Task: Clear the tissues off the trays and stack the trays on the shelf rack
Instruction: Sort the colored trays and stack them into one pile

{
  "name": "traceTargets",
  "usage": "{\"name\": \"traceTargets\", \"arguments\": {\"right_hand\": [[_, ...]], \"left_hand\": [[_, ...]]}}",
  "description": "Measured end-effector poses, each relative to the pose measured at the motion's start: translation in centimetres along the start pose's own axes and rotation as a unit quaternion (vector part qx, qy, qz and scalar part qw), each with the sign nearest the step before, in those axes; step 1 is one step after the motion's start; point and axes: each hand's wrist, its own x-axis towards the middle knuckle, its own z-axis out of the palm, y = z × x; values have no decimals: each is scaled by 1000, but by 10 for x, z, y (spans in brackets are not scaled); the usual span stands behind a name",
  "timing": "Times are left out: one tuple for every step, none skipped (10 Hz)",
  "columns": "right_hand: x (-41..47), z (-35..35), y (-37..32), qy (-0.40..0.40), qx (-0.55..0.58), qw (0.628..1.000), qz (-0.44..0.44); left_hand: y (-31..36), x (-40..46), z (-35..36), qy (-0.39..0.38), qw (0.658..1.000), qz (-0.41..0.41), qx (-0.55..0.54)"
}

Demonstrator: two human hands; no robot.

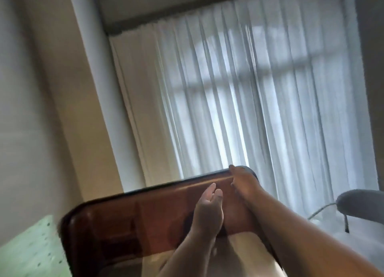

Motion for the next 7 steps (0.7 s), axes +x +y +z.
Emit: {"name": "traceTargets", "arguments": {"right_hand": [[0,37,-69,-27,-23,998,-52],[-7,69,-122,-43,-10,996,-76],[-21,95,-154,-80,17,993,-84],[-33,121,-172,-116,-2,987,-113],[-43,146,-172,-147,-17,979,-139],[-49,161,-154,-166,-34,975,-146],[-55,165,-111,-179,-32,974,-133]], "left_hand": [[52,8,-58,21,997,47,54],[71,15,-95,43,997,67,13],[105,13,-131,59,994,94,-11],[125,21,-162,61,991,110,-34],[134,27,-186,74,988,123,-61],[115,22,-198,79,983,126,-106],[75,20,-194,95,984,99,-110]]}}
